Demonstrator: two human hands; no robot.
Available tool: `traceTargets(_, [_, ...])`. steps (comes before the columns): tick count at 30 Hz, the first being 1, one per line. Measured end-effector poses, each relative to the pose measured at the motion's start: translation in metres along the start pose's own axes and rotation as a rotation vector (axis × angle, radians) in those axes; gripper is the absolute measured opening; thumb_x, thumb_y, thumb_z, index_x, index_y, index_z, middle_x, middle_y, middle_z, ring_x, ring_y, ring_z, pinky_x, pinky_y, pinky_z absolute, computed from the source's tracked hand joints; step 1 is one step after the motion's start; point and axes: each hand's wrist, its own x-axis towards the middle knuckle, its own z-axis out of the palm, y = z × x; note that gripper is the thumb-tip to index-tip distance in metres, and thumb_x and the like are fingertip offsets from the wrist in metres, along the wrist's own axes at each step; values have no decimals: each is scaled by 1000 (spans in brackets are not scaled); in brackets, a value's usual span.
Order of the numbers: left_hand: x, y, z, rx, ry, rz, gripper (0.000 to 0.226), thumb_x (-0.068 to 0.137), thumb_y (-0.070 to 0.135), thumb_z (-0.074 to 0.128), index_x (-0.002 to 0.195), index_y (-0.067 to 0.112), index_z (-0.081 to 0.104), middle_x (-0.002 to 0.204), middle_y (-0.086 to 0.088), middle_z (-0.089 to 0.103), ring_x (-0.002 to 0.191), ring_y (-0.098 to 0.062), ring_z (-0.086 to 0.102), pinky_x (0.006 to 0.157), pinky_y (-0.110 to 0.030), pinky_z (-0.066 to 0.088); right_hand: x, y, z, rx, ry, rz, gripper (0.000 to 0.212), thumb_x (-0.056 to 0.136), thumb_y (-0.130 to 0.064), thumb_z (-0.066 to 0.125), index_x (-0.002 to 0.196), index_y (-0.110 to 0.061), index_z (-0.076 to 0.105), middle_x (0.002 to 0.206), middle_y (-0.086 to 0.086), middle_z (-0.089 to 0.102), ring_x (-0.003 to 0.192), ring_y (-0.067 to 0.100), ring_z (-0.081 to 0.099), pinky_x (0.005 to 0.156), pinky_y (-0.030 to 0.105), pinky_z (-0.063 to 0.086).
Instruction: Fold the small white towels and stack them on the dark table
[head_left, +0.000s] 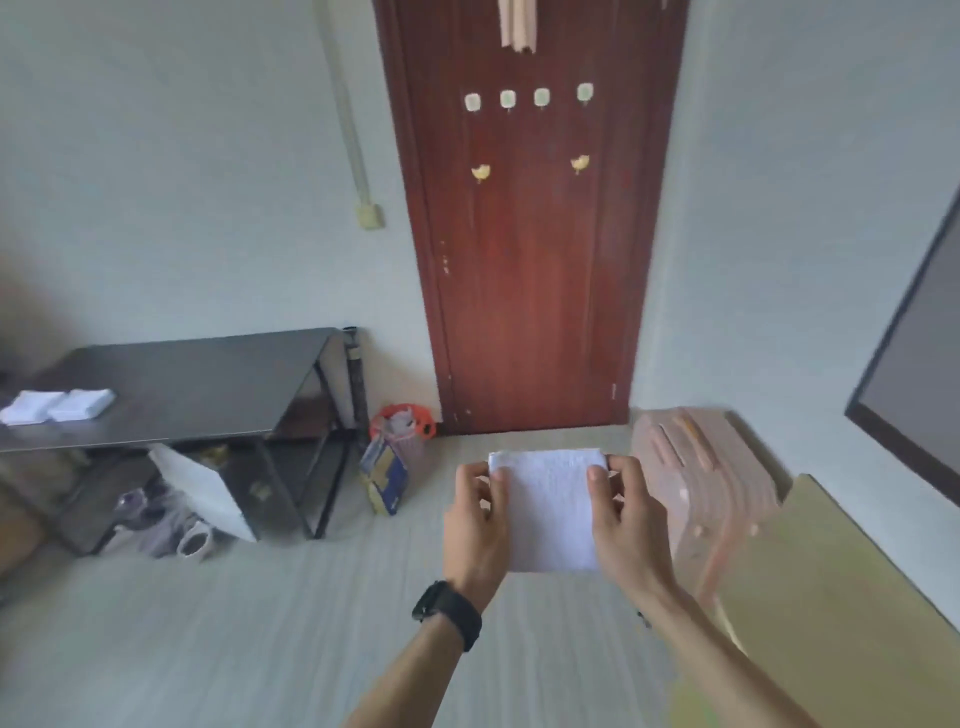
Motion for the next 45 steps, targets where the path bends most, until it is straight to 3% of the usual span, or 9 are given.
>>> traceTargets(6, [71,-53,-221,25,306,-38,23,98,48,48,92,27,52,59,15,49,52,-2,43,51,-19,38,-10,-113,217,133,-245,-172,13,101,-29,51,88,-27,52,65,5,56,47,14,44,47,21,33])
traceTargets(9, [92,-75,-317,58,430,-36,20,99,46,48,90,29,52,61,5,51,52,-3,41,49,-19,37,-23,-158,314,174,-344,-225,12,101,-27,52,89,-25,54,62,6,55,51,16,46,49,22,35])
traceTargets(12, [111,-101,-394,77,544,-60,18,99,45,49,89,30,52,67,-5,58,53,-6,46,52,-24,41,-33,-192,401,177,-425,-262,12,100,-31,52,89,-28,54,57,-5,51,51,11,49,51,23,37])
traceTargets(17, [151,-148,-493,44,691,-136,20,98,47,50,90,29,54,67,4,60,55,-5,51,54,-25,42,-42,-235,523,196,-577,-283,13,100,-34,51,88,-30,52,62,-1,59,58,12,56,51,19,38])
traceTargets(24, [254,-198,-613,125,817,-182,20,98,44,53,90,26,56,73,2,65,61,-11,56,53,-20,42,-10,-284,699,252,-690,-279,11,100,-31,53,92,-25,54,65,2,62,63,12,57,56,18,39])
traceTargets(27, [303,-214,-659,135,866,-200,19,98,43,53,91,26,57,76,2,65,61,-5,54,53,-16,41,11,-309,770,268,-731,-286,11,100,-33,51,93,-26,53,62,1,60,57,15,56,57,28,42])
traceTargets(30, [350,-232,-704,162,906,-213,18,98,44,53,90,28,57,79,2,66,68,-12,57,59,-25,45,28,-327,837,284,-762,-298,11,100,-35,51,92,-28,52,61,-2,58,54,15,54,58,37,44])
traceTargets(37, [446,-299,-813,178,949,-273,21,97,49,53,87,30,57,68,7,60,55,-3,51,51,-19,39,48,-360,996,305,-820,-287,15,100,-31,52,85,-33,49,65,-8,58,51,13,49,51,23,36])
traceTargets(45, [572,-388,-953,169,849,-283,22,97,47,53,89,27,57,64,8,57,56,-2,48,54,-17,38,63,-397,1184,282,-783,-213,12,100,-30,52,89,-27,53,66,1,60,63,15,54,59,25,41])
